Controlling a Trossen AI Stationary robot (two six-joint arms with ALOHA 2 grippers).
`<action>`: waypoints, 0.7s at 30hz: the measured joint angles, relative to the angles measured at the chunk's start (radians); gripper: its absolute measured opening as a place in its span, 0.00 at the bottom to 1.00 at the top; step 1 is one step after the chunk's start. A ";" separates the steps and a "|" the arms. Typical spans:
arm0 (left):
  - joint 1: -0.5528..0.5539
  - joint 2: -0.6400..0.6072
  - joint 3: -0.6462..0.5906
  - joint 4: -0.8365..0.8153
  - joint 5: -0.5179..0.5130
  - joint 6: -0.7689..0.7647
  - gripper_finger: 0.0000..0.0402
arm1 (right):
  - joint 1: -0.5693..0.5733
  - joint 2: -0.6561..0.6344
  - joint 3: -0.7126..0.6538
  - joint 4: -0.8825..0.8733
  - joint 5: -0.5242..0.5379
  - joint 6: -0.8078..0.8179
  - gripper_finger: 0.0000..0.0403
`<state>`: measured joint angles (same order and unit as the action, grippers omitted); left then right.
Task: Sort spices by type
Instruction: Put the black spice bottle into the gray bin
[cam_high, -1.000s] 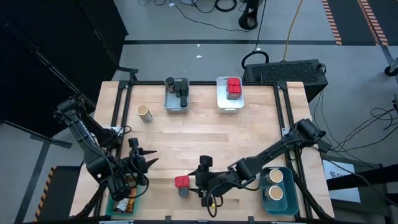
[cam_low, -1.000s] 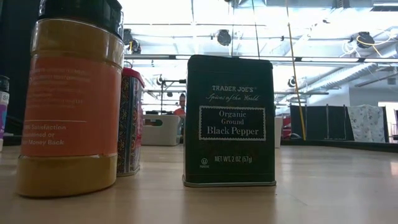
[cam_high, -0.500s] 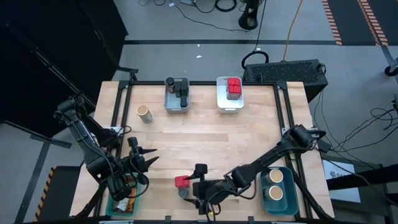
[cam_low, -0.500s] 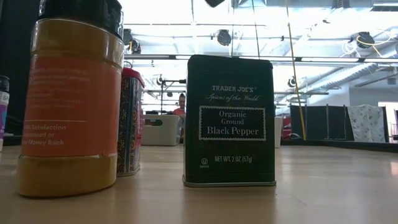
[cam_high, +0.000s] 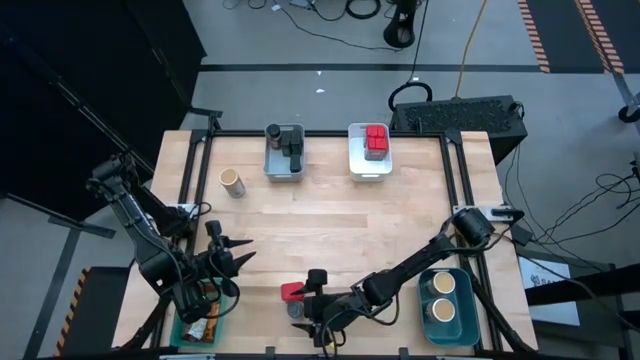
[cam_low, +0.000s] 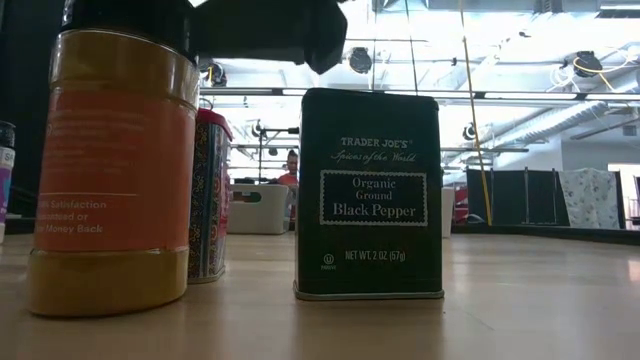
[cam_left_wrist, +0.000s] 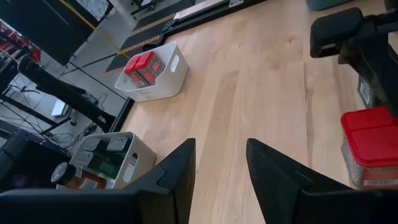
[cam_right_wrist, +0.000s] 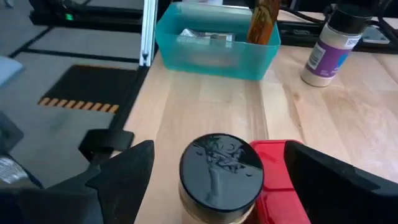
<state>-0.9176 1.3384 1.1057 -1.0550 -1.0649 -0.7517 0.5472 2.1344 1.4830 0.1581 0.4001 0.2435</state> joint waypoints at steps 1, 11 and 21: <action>0.000 0.000 0.000 0.000 -0.001 0.000 0.36 | 0.000 -0.001 0.000 0.000 -0.003 0.004 0.85; 0.000 0.000 0.000 0.000 -0.019 -0.001 0.36 | -0.005 -0.001 0.000 -0.047 -0.006 0.003 0.84; 0.001 0.000 0.000 0.000 -0.019 -0.001 0.36 | -0.005 -0.001 0.000 -0.045 -0.011 -0.001 0.75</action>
<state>-0.9169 1.3388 1.1057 -1.0550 -1.0840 -0.7525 0.5426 2.1338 1.4834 0.1130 0.3893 0.2420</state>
